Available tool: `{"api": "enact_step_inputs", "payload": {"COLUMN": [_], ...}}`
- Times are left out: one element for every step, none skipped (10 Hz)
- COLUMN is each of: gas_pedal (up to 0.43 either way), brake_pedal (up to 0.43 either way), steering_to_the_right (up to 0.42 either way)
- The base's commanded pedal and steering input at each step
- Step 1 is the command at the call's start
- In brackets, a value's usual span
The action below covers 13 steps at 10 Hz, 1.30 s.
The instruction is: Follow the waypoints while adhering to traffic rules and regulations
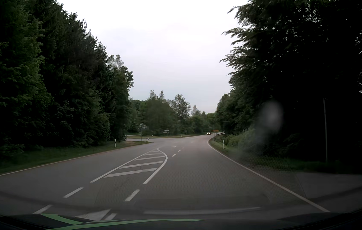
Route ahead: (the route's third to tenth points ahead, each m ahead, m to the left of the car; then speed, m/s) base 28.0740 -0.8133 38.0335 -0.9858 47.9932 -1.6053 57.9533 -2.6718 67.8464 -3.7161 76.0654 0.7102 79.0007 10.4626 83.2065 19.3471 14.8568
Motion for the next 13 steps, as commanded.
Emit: {"api": "enact_step_inputs", "payload": {"gas_pedal": [0.0, 0.0, 0.0, 0.0, 0.0, 0.0, 0.0, 0.0, 0.0, 0.0, 0.0, 0.0, 0.0], "brake_pedal": [0.171, 0.171, 0.177, 0.183, 0.189, 0.195, 0.201, 0.207, 0.207, 0.207, 0.207, 0.213, 0.213], "steering_to_the_right": [-0.005, -0.005, -0.005, -0.005, -0.005, -0.005, -0.005, -0.005, -0.004, -0.003, -0.001, 0.0, 0.0]}}
